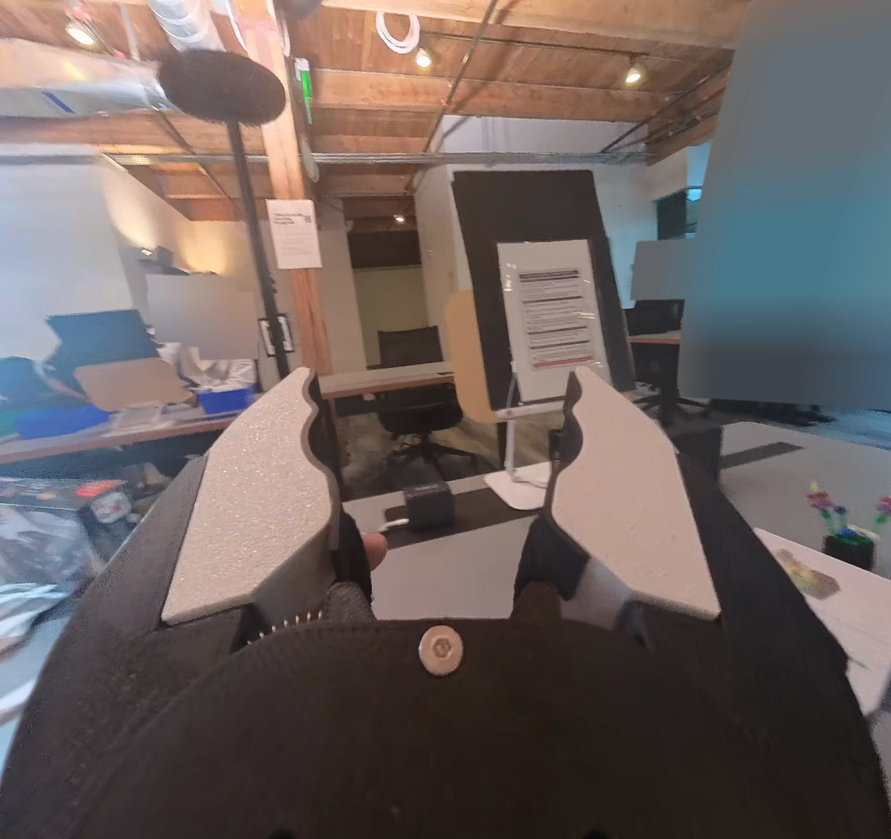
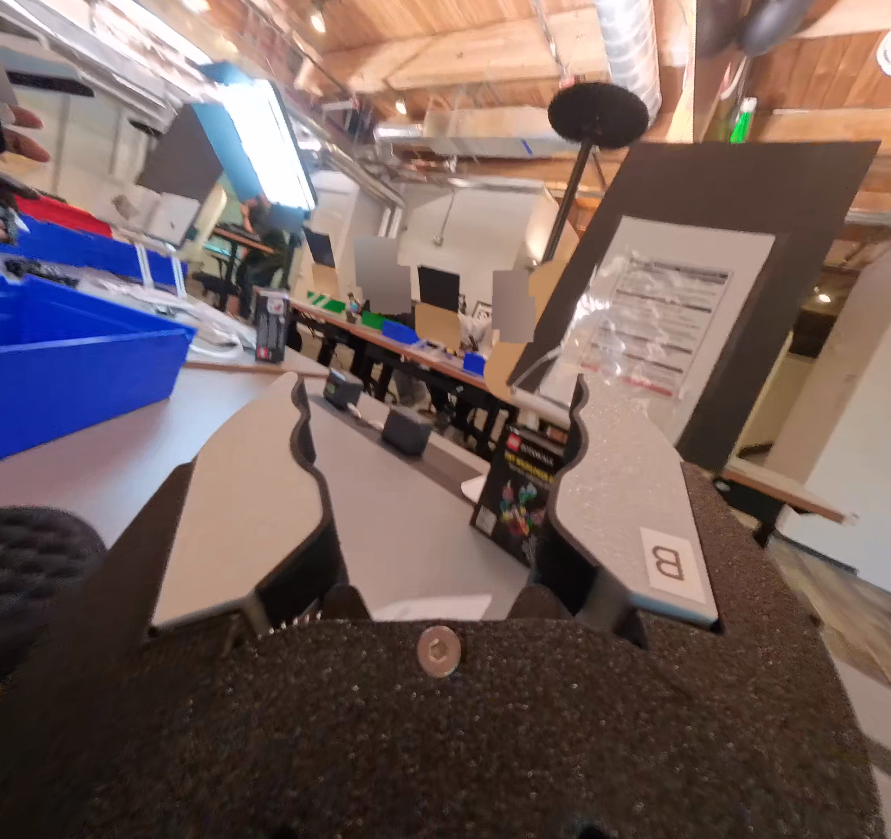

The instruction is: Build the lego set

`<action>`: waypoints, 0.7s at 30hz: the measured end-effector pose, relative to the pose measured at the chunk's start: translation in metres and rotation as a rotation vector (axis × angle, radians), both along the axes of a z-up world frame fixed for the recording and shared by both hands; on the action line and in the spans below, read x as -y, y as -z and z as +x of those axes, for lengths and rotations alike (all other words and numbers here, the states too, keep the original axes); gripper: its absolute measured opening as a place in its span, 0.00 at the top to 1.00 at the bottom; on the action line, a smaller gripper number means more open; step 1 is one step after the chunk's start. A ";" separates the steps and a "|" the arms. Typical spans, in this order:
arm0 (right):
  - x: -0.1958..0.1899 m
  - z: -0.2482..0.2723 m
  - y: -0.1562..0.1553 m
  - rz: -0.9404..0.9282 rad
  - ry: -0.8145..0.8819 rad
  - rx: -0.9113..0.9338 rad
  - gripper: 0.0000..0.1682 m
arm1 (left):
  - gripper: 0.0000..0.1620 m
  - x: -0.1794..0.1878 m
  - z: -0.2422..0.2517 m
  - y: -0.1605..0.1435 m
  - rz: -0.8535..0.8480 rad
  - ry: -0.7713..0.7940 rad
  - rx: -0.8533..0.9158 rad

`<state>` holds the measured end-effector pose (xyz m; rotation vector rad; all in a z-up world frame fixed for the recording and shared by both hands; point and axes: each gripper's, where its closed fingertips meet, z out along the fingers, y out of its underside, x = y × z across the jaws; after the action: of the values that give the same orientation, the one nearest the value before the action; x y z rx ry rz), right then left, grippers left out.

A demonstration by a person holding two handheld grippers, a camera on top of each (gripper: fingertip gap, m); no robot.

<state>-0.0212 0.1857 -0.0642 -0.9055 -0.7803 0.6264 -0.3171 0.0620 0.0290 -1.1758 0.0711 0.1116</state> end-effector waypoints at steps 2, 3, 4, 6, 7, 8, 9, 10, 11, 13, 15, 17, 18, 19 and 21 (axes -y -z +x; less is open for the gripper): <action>0.004 -0.007 -0.018 0.012 -0.072 -0.049 0.38 | 0.42 0.016 -0.006 -0.010 -0.012 -0.076 -0.043; 0.010 -0.010 -0.024 0.005 -0.115 -0.069 0.38 | 0.42 0.025 -0.006 -0.011 -0.027 -0.103 -0.065; 0.019 -0.011 -0.028 -0.003 -0.155 -0.086 0.38 | 0.42 0.035 -0.009 -0.008 -0.042 -0.139 -0.095; 0.037 -0.009 -0.036 0.008 -0.206 -0.124 0.38 | 0.42 0.058 -0.027 0.007 -0.130 -0.279 -0.150; 0.045 -0.007 -0.041 0.019 -0.214 -0.144 0.39 | 0.43 0.068 -0.043 0.008 -0.151 -0.373 -0.186; 0.052 -0.004 -0.046 0.027 -0.221 -0.169 0.40 | 0.43 0.079 -0.062 0.008 -0.167 -0.473 -0.195; 0.057 -0.002 -0.050 0.026 -0.232 -0.204 0.41 | 0.44 0.089 -0.079 0.007 -0.165 -0.560 -0.171; 0.061 -0.001 -0.054 0.015 -0.252 -0.247 0.43 | 0.44 0.095 -0.088 0.007 -0.161 -0.589 -0.112; 0.066 -0.002 -0.054 -0.008 -0.286 -0.287 0.45 | 0.44 0.098 -0.087 0.007 -0.140 -0.570 -0.041; 0.080 -0.016 -0.046 -0.081 -0.421 -0.324 0.45 | 0.45 0.097 -0.069 -0.002 -0.012 -0.502 0.042; 0.095 -0.040 -0.026 -0.172 -0.579 -0.289 0.44 | 0.49 0.091 -0.040 -0.022 0.183 -0.431 0.052; 0.100 -0.060 -0.003 -0.247 -0.648 -0.188 0.40 | 0.54 0.067 0.003 -0.047 0.350 -0.267 0.072; 0.098 -0.064 0.004 -0.253 -0.646 -0.157 0.40 | 0.54 0.044 0.029 -0.055 0.378 -0.148 0.084; 0.093 -0.066 0.008 -0.240 -0.622 -0.149 0.41 | 0.54 0.016 0.053 -0.057 0.368 -0.030 0.106; 0.077 -0.066 0.014 -0.243 -0.539 -0.162 0.41 | 0.54 -0.042 0.086 -0.053 0.348 0.142 0.191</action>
<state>-0.0870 0.1084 -0.0784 -0.8511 -0.8155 1.2749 -0.2311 0.1036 0.0820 -0.8256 -0.0328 -0.1105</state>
